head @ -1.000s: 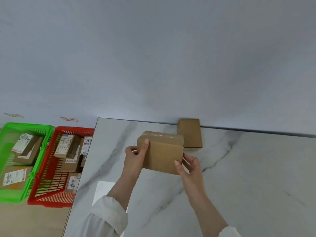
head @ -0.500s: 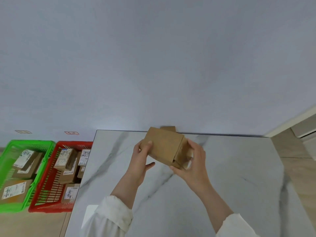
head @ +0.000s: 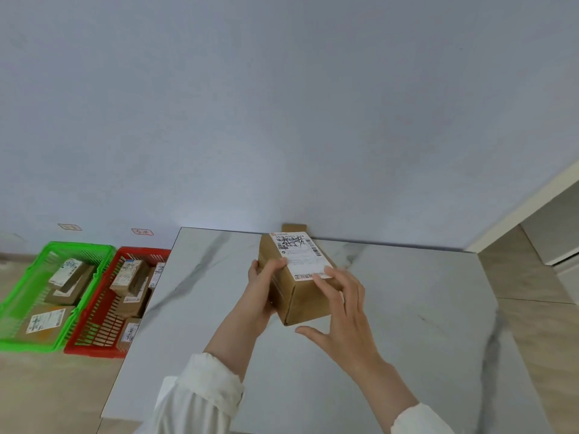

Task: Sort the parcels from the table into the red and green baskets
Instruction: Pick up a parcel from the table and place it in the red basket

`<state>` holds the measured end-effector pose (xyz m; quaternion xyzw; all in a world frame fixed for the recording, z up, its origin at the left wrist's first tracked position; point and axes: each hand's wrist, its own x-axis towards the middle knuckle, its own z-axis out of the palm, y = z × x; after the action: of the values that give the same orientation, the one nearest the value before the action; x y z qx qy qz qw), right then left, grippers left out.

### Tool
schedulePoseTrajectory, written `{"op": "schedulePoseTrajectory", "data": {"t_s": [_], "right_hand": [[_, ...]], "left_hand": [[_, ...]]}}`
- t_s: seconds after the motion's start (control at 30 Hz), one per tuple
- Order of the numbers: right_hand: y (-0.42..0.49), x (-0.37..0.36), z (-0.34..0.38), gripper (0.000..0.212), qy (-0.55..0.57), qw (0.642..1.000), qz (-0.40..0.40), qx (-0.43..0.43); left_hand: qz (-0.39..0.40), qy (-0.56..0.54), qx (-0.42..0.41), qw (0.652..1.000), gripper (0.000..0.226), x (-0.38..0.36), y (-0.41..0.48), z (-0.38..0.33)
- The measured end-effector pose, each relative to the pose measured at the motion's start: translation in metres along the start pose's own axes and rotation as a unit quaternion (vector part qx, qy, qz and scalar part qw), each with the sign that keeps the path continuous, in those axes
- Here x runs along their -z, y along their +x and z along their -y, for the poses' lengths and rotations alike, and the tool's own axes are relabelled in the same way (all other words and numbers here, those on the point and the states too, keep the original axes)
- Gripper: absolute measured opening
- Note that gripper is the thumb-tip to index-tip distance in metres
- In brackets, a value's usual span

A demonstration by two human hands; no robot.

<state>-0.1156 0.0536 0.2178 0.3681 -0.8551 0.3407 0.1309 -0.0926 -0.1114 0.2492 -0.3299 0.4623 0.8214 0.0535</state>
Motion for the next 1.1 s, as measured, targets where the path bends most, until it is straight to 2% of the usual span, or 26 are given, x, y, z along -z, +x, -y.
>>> {"op": "schedulePoseTrajectory", "data": {"t_s": [0.07,0.1,0.17,0.23,0.3,0.37,0.47,0.57,0.67,0.87,1.1], "right_hand": [[-0.003,0.011,0.008,0.085,0.114,0.990,0.018,-0.081],[-0.002,0.016,0.012,0.081,0.187,0.971,0.005,-0.146],[0.005,0.026,0.022,0.071,0.328,0.896,-0.013,-0.298],[0.008,0.030,0.024,0.057,0.446,0.799,0.052,-0.400],[0.007,0.031,0.026,0.058,0.515,0.736,0.116,-0.424],[0.005,0.029,0.033,0.060,0.552,0.704,0.126,-0.428],[0.002,0.025,0.042,0.056,0.546,0.714,0.083,-0.431],[0.000,0.020,0.048,0.042,0.513,0.739,0.038,-0.436],[-0.002,0.015,0.056,0.041,0.499,0.745,0.010,-0.443],[-0.006,0.004,0.067,0.049,0.496,0.742,-0.006,-0.450],[-0.006,0.007,0.069,0.055,0.502,0.738,-0.032,-0.450]], "left_hand": [[0.018,0.028,-0.022,0.999,0.092,0.006,-0.006,-0.001],[0.036,0.036,-0.030,0.998,0.097,0.009,-0.008,-0.002],[0.078,0.045,-0.045,0.995,0.096,0.016,-0.012,-0.005],[0.120,0.042,-0.052,0.990,0.093,0.023,-0.016,-0.003],[0.150,0.041,-0.059,0.986,0.096,0.028,-0.019,-0.001],[0.154,0.045,-0.065,0.985,0.097,0.031,-0.023,0.003],[0.136,0.071,-0.081,0.985,0.088,0.032,-0.028,0.007],[0.103,0.108,-0.097,0.984,0.069,0.027,-0.037,0.012],[0.073,0.108,-0.111,0.985,0.051,0.019,-0.045,0.022],[0.046,0.072,-0.123,0.989,0.048,0.011,-0.051,0.031],[0.043,0.081,-0.144,0.985,0.048,0.003,-0.053,0.032]]}}
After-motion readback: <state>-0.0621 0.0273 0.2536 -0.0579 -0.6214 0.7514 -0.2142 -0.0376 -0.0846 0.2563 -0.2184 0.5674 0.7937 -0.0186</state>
